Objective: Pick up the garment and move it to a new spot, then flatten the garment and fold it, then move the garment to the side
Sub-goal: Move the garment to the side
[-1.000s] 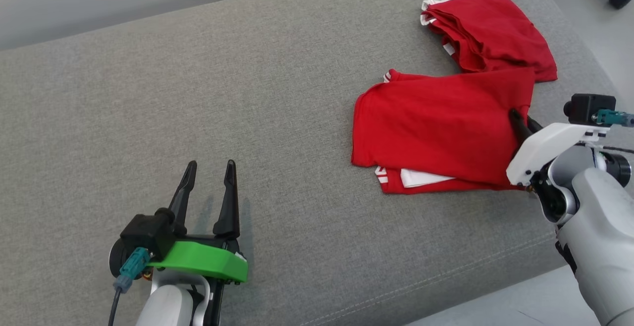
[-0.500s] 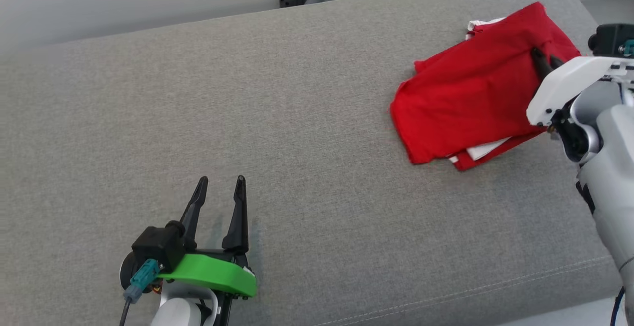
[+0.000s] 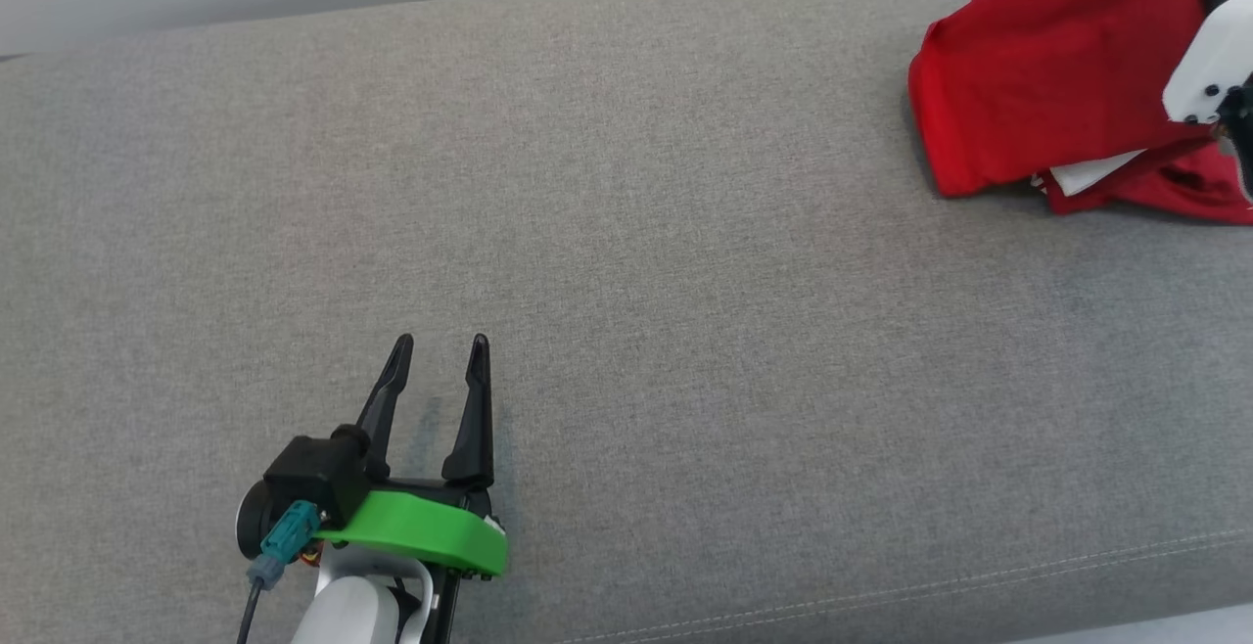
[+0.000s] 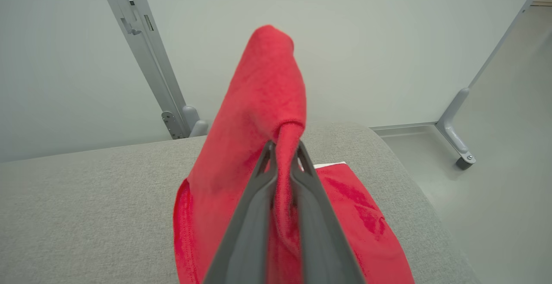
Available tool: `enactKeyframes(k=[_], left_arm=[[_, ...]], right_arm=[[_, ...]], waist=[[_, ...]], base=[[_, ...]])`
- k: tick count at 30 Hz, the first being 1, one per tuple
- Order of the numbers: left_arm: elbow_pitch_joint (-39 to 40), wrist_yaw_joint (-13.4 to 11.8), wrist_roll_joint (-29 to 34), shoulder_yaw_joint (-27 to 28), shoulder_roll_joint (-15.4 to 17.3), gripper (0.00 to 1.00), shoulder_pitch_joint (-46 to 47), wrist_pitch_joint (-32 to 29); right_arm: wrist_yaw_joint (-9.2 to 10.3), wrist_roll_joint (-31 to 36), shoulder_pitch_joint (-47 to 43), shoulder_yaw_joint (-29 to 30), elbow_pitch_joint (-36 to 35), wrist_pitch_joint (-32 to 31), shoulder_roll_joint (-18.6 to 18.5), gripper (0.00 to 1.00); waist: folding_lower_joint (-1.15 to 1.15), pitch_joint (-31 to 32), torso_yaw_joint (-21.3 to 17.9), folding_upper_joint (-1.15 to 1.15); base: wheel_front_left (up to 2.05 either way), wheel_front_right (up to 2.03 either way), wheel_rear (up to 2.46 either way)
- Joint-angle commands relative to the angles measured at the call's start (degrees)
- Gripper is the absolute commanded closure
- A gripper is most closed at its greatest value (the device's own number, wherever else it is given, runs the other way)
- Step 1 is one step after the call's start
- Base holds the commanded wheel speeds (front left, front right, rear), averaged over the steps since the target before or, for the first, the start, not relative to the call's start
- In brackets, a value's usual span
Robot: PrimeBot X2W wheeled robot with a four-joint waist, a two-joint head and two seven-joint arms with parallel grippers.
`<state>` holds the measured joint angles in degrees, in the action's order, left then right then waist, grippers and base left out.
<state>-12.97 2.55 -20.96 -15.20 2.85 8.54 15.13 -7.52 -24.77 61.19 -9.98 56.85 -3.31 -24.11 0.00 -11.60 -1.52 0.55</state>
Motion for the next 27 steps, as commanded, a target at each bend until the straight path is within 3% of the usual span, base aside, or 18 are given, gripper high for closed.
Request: enactKeyframes(k=[1,17,26,27], left_arm=[[0.27,0.2,0.57,0.16,0.49,0.0,0.96,0.0],[3.81,0.37,2.53,-1.95,2.01,0.0,4.58,-1.22],[6.97,-0.38,3.47,-2.62,3.39,0.0,5.08,-2.75],[7.27,-0.46,3.54,-2.69,3.49,0.0,5.17,-2.88]], right_arm=[[0.07,1.15,1.18,-0.04,0.85,0.66,-1.65,1.0],[0.08,7.56,5.46,2.05,11.31,4.94,-11.86,1.0],[0.09,18.13,8.26,5.25,15.68,9.25,-16.2,1.0],[0.09,19.58,8.5,6.05,15.9,9.64,-16.29,0.75]], waist=[[0.0,-1.77,0.78,-0.55],[0.0,-11.11,3.88,-0.55],[0.0,-15.19,4.5,-0.55],[0.0,-15.57,4.48,-0.55]], base=[[0.0,0.0,0.0],[0.0,0.0,0.0],[0.0,0.0,0.0],[0.0,0.0,0.0]])
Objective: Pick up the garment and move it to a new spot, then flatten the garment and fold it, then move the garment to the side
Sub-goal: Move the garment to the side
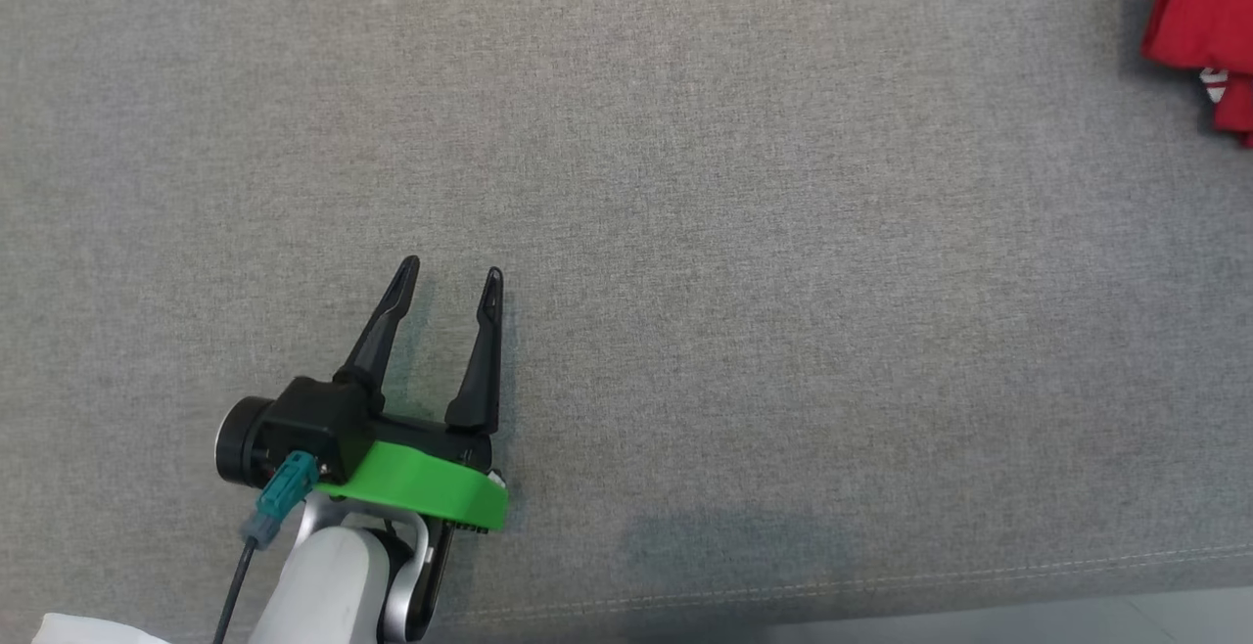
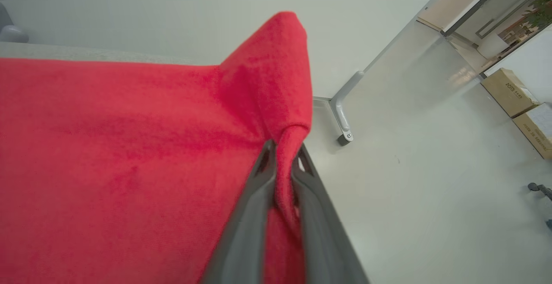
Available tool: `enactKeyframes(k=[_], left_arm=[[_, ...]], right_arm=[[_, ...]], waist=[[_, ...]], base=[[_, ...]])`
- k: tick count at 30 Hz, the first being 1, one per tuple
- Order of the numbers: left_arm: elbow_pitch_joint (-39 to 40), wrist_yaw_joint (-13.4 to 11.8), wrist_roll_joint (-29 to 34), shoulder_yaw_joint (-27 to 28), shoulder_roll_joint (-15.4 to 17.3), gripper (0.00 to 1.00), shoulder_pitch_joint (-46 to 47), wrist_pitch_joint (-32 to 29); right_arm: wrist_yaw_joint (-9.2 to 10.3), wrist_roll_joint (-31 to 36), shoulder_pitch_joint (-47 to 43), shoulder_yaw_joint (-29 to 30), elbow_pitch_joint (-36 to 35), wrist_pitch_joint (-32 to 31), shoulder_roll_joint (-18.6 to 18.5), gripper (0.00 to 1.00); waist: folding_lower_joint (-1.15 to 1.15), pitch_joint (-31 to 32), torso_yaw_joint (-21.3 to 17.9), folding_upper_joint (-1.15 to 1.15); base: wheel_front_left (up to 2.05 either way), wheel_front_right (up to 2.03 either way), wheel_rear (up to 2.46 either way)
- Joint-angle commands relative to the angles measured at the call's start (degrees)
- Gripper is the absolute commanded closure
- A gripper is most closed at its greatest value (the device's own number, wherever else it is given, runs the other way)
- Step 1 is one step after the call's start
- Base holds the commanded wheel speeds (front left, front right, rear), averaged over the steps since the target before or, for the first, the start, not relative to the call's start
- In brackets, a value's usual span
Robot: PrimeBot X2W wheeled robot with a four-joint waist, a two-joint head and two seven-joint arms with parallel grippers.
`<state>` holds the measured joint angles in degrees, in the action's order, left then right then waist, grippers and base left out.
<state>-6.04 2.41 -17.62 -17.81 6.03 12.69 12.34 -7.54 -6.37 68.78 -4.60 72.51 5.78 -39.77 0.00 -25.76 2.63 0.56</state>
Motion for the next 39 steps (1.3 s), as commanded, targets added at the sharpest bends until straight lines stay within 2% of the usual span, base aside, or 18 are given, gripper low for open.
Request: enactKeyframes(k=[1,2,11,17,21,22,23,29,39], left_arm=[[0.63,-0.35,0.33,-0.15,0.43,0.0,1.1,-0.26],[0.9,-0.43,0.4,-0.2,0.58,0.0,1.15,-0.44],[1.95,-1.02,0.48,-0.43,1.22,0.0,1.43,-1.02],[2.01,-1.29,0.07,-0.16,1.53,0.0,1.6,-0.82],[1.87,-1.5,-0.39,0.22,1.68,0.0,1.96,-0.59],[1.87,-1.5,-0.39,0.22,1.68,0.0,1.96,-0.59],[1.65,-1.63,-0.64,0.52,1.72,0.0,2.08,-0.32],[1.03,-2.51,-1.93,2.31,1.44,0.0,2.51,0.75],[-1.06,-6.09,-4.53,8.93,1.47,0.0,0.22,2.36]], right_arm=[[0.11,2.62,1.07,1.64,0.39,1.26,-0.53,0.42],[0.11,3.76,1.25,2.9,0.46,2.1,-0.33,0.0],[0.11,14.61,0.07,14.19,-1.31,6.34,3.1,0.0],[0.11,20.06,-1.76,20.42,-5.4,7.73,7.68,0.0],[0.11,22.47,-2.99,22.17,-7.99,8.6,11.1,0.0],[0.11,22.47,-2.99,22.17,-7.99,8.6,11.1,0.0],[0.11,22.91,-3.46,22.13,-9.11,9.01,12.8,0.0],[0.11,20.65,-5.73,19.74,-11.95,9.47,17.39,0.0],[0.11,8.82,-15.65,9.8,-23.17,9.38,23.29,0.0]], waist=[[0.0,-1.74,0.29,-0.56],[0.0,-2.02,0.25,-0.56],[0.0,-2.84,-0.5,-0.56],[0.0,-1.36,-1.72,-0.56],[0.0,0.63,-2.45,-0.56],[0.0,0.63,-2.45,-0.56],[0.0,1.9,-2.8,-0.56],[0.0,6.7,-3.53,-0.56],[0.0,14.74,-5.26,-0.56]], base=[[0.0,0.0,0.0],[0.0,0.0,0.0],[0.0,0.0,0.0],[0.0,0.0,0.0],[0.0,0.0,0.0],[0.0,0.0,0.0],[0.0,0.0,0.0],[0.0,0.0,0.0],[0.0,0.0,0.0]])
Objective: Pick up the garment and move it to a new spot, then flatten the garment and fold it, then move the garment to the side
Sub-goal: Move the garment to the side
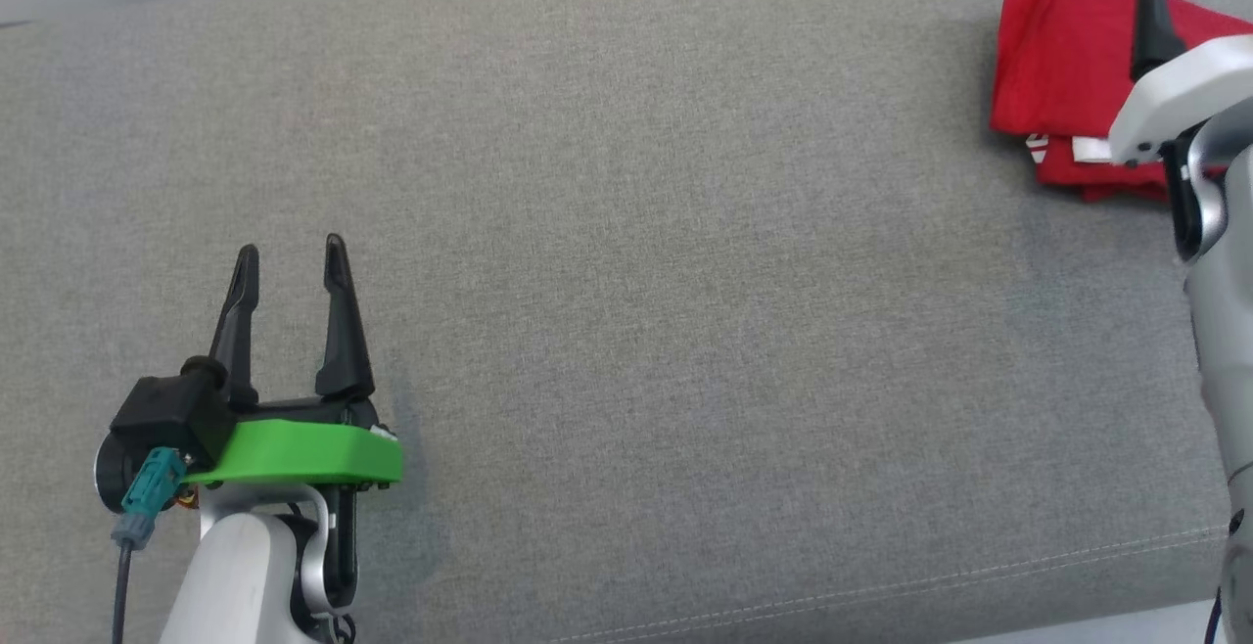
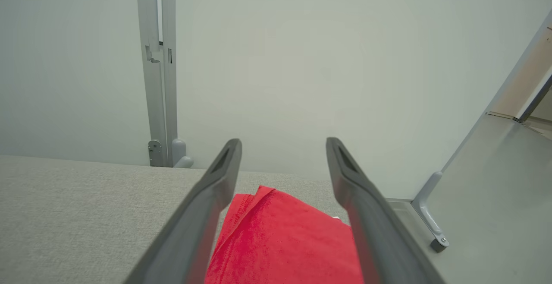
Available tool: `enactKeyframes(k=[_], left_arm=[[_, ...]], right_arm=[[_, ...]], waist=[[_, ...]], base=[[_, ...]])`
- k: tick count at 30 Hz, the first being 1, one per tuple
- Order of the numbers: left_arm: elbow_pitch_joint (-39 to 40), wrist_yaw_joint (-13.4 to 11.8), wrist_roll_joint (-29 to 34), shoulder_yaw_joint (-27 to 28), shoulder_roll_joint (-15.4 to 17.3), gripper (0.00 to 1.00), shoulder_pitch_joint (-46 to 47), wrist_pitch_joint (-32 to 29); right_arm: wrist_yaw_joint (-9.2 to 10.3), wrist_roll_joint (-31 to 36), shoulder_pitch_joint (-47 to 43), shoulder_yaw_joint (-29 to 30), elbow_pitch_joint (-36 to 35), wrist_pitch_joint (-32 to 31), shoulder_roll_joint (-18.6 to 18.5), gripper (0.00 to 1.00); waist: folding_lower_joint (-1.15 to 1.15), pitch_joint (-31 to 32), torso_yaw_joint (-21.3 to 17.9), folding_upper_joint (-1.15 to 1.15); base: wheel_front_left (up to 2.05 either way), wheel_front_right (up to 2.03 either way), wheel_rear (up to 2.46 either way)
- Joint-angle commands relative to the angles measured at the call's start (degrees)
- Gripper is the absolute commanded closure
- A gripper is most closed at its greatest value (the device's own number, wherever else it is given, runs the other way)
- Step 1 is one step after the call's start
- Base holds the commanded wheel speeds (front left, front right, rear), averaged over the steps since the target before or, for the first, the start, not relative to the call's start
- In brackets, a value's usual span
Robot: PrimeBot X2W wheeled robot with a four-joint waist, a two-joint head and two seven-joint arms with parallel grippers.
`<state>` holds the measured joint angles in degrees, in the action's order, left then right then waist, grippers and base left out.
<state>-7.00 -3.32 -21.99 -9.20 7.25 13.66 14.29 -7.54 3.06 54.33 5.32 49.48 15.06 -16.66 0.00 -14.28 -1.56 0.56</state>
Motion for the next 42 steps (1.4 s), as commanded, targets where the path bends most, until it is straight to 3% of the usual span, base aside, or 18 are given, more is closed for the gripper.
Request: enactKeyframes(k=[1,6,9,19,25,33,42], left_arm=[[-0.3,-0.89,-0.23,0.92,0.11,0.0,-1.18,0.54],[-1.38,-2.19,0.34,2.73,-0.1,0.0,-3.75,0.84],[-1.39,-1.57,1.08,2.7,0.09,0.0,-5.35,0.91],[-2.3,-2.63,3.44,4.35,-0.35,0.0,-11.44,0.9],[-3.09,-1.8,3.8,4.79,-1.04,0.0,-13.44,0.91],[-3.89,-0.33,4.55,3.6,-1.95,0.0,-12.97,0.92],[-5.31,0.89,5.43,2.34,-2.76,0.0,-12.43,0.92]], right_arm=[[0.11,-1.95,-2.89,-0.79,-1.16,0.1,0.56,0.0],[0.11,-7.05,-11.39,-2.42,-8.43,0.12,2.62,0.0],[0.11,-8.35,-17.52,-2.23,-14.12,0.11,4.33,0.0],[0.11,-6.82,-37.12,-0.63,-32.41,-0.38,12.47,0.0],[0.11,-9.1,-45.38,-1.68,-40.9,-0.91,13.66,0.0],[0.11,-11.68,-51.18,-3.34,-45.25,-2.2,13.72,0.0],[0.11,-13.02,-53.39,-5.87,-45.55,-2.64,13.74,0.0]], waist=[[0.0,4.14,-1.09,-0.56],[0.0,7.38,-1.1,-0.56],[0.0,8.98,-0.71,-0.56],[0.0,12.35,0.71,-0.56],[0.0,13.28,1.77,-0.56],[0.0,13.52,2.36,-0.56],[0.0,13.92,2.07,-0.56]], base=[[0.0,0.0,0.0],[0.0,0.0,0.0],[0.0,0.0,0.0],[0.0,0.0,0.0],[0.0,0.0,0.0],[0.0,0.0,0.0],[0.0,0.0,0.0]])
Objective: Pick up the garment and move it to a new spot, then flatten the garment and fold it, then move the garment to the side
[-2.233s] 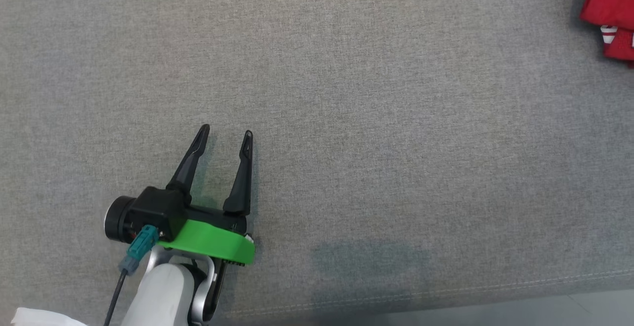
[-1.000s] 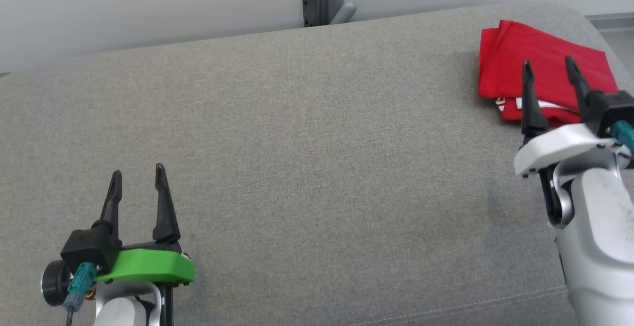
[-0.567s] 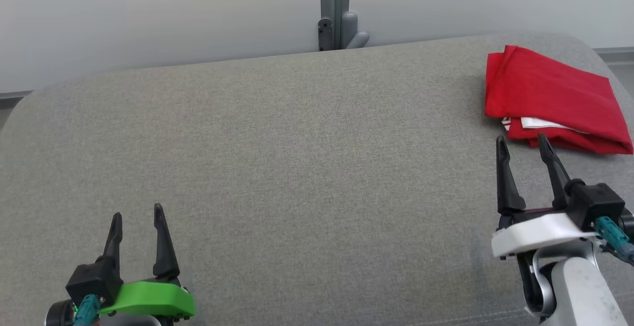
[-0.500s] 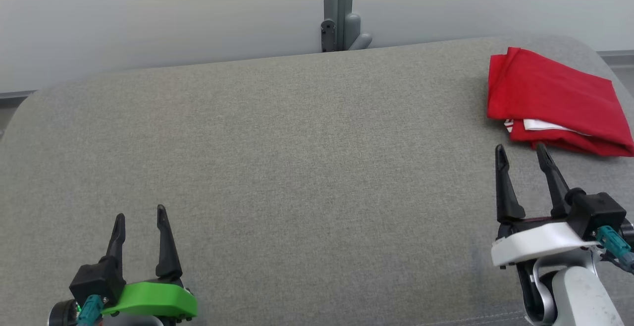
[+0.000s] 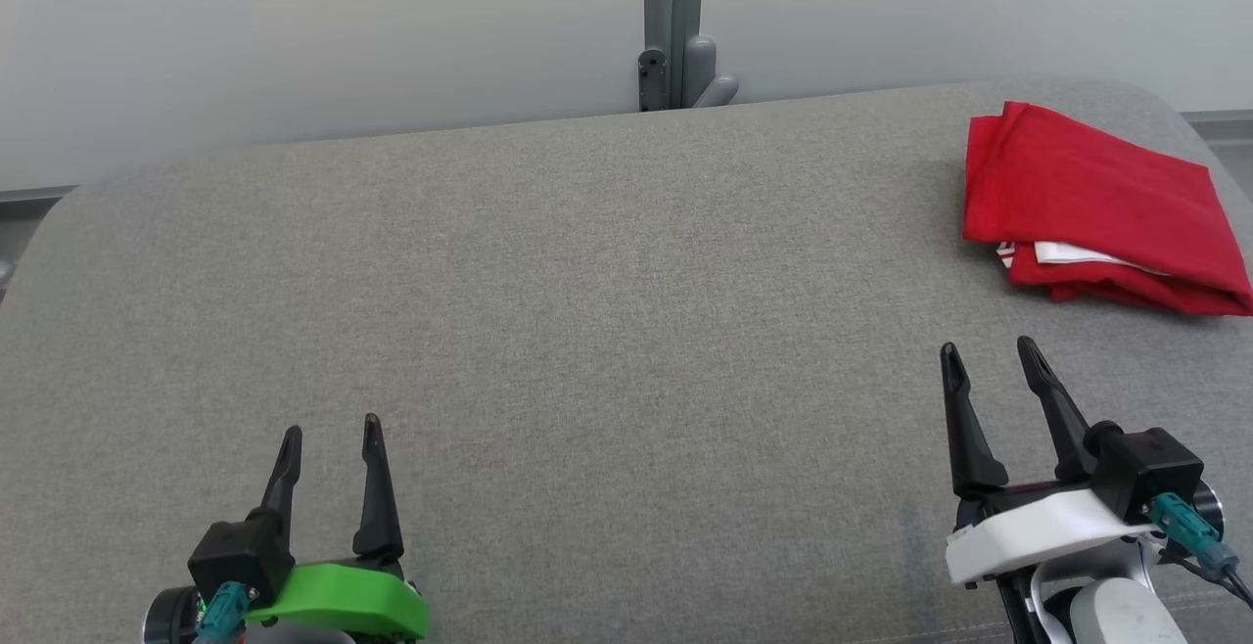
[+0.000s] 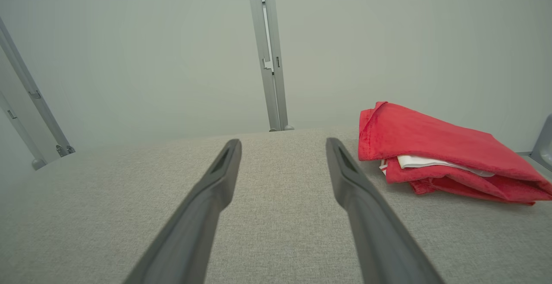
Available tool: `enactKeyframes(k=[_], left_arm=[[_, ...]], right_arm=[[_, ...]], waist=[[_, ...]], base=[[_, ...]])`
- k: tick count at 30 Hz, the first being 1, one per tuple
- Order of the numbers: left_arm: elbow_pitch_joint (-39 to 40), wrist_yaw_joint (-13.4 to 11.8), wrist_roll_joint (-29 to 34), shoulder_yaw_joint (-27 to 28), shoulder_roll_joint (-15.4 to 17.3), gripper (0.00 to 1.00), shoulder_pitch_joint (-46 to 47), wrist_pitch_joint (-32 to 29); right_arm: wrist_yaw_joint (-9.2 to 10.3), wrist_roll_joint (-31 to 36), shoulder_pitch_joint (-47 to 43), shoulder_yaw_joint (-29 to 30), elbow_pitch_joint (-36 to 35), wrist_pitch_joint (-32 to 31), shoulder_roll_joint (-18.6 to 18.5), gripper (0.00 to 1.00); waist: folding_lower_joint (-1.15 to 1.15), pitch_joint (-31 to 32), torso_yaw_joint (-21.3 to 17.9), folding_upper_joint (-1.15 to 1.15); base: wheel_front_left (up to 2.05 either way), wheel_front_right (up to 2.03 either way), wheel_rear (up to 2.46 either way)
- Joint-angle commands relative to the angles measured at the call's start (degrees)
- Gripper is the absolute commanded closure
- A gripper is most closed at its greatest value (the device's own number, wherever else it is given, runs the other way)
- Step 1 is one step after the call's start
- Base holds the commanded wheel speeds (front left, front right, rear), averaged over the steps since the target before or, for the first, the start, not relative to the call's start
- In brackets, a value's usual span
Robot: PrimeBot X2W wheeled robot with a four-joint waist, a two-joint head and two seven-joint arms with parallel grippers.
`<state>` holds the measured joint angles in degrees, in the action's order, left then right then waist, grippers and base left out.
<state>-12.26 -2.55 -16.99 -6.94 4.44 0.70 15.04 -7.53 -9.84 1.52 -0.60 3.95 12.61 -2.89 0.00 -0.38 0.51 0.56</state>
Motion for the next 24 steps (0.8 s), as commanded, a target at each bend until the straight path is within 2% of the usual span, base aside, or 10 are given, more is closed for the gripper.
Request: enactKeyframes(k=[1,23,24], left_arm=[[0.04,0.35,0.23,-0.03,-0.07,0.0,0.49,0.17],[-0.33,1.55,1.16,-1.0,-0.57,0.0,-0.49,0.18],[-0.47,1.33,0.99,-0.97,-0.46,1.0,-0.09,-0.01]], right_arm=[[0.1,-0.2,-0.69,-0.06,0.03,-0.24,-0.04,0.0],[0.1,-0.63,-1.73,-0.83,1.09,-1.38,-0.03,0.0],[0.0,-0.45,-1.11,-0.81,0.99,-1.19,0.0,1.0]], waist=[[0.0,0.09,0.01,-0.56],[0.0,1.0,0.65,-0.56],[0.0,1.0,0.65,0.0]], base=[[0.0,0.0,0.0],[0.0,0.0,0.0],[0.0,0.0,0.0]])
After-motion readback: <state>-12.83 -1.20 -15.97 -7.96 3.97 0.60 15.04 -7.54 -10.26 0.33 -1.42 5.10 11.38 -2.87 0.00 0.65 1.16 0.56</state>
